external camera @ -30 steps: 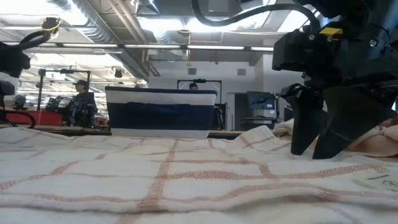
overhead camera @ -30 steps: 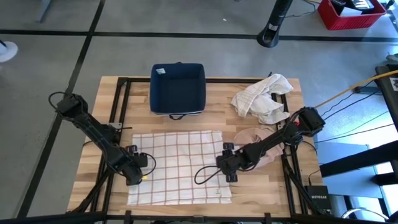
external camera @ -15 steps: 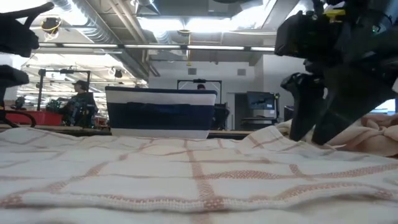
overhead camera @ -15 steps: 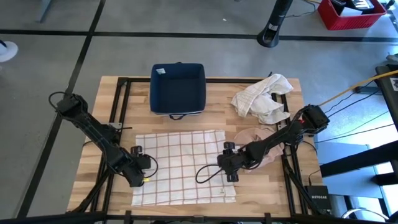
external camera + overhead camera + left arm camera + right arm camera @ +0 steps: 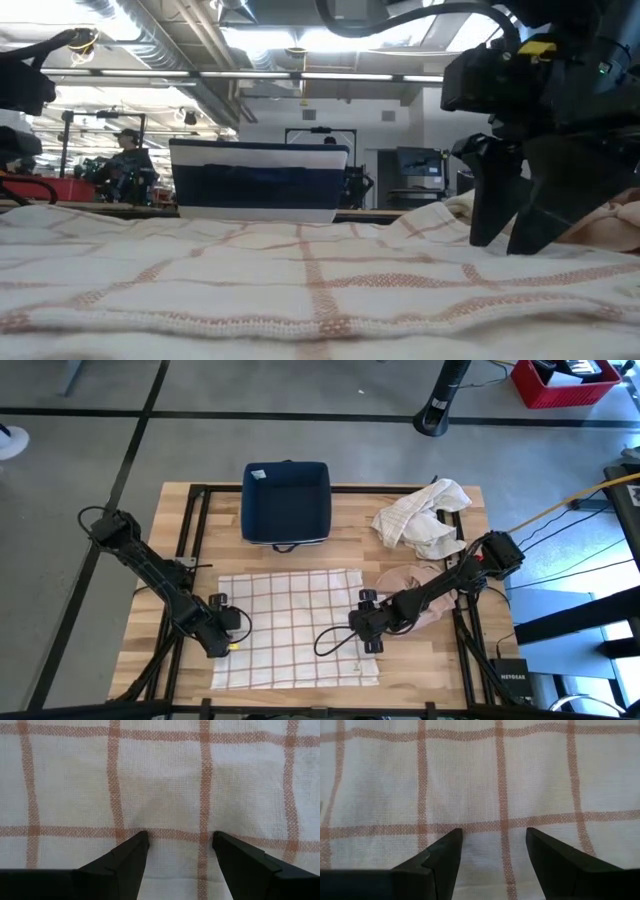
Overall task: Fold towel
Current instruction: Fold the left white patterned towel
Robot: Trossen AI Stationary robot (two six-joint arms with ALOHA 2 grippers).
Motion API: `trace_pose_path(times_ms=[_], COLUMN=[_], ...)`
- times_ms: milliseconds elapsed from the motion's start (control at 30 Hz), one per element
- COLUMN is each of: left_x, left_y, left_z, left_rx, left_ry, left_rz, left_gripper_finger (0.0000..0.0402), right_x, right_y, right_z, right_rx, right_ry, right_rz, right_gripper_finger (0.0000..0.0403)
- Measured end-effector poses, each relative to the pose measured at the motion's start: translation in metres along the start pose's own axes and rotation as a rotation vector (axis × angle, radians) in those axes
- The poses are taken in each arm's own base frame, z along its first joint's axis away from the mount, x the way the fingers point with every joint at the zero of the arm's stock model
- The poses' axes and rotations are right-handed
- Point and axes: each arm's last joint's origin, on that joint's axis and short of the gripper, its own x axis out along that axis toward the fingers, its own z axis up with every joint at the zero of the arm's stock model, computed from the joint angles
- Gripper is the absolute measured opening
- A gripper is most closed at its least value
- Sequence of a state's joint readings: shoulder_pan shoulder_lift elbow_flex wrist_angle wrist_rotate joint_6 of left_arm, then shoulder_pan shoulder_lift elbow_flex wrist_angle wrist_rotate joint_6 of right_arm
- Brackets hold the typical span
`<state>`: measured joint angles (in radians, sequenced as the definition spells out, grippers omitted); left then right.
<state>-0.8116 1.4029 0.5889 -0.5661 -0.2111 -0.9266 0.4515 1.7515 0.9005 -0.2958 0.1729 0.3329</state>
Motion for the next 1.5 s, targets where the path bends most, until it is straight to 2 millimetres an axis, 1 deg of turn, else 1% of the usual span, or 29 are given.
trace_pose_path(times_ms=[233, 400, 500, 633, 800, 933, 1067, 1167, 1500], left_x=[0.0, -0.007, -0.013, -0.013, -0.013, -0.011, -0.002, 0.001, 0.001], left_y=[0.001, -0.003, -0.007, -0.007, -0.007, -0.008, -0.006, -0.005, -0.005], left_z=[-0.001, 0.003, 0.008, 0.01, 0.01, 0.009, 0.005, 0.003, 0.003], left_rx=[-0.04, -0.049, -0.051, -0.04, -0.04, -0.044, -0.049, -0.064, -0.061], left_ry=[0.024, 0.034, 0.007, -0.034, -0.05, -0.045, -0.027, -0.023, -0.016], left_rz=[0.005, -0.031, -0.057, -0.028, -0.02, -0.02, -0.032, -0.034, -0.041], left_gripper_finger=[0.0225, 0.0225, 0.0225, 0.0225, 0.0225, 0.0225, 0.0225, 0.0225, 0.0225], right_x=[-0.005, -0.011, -0.014, -0.014, -0.011, -0.002, 0.005, 0.005, 0.005], right_y=[-0.001, -0.001, -0.002, -0.004, -0.012, -0.017, -0.016, -0.015, -0.016], right_z=[0.0, 0.0, 0.0, -0.001, 0.002, 0.001, 0.001, 0.0, -0.001], right_rx=[0.01, 0.026, 0.025, -0.007, -0.004, 0.008, -0.006, -0.008, -0.011], right_ry=[0.007, 0.019, 0.017, 0.013, 0.006, 0.051, 0.066, 0.068, 0.072], right_rz=[0.01, 0.029, 0.027, -0.023, -0.05, -0.021, 0.002, 0.0, -0.009], right_gripper_finger=[0.0225, 0.0225, 0.0225, 0.0225, 0.0225, 0.0225, 0.0225, 0.0225, 0.0225])
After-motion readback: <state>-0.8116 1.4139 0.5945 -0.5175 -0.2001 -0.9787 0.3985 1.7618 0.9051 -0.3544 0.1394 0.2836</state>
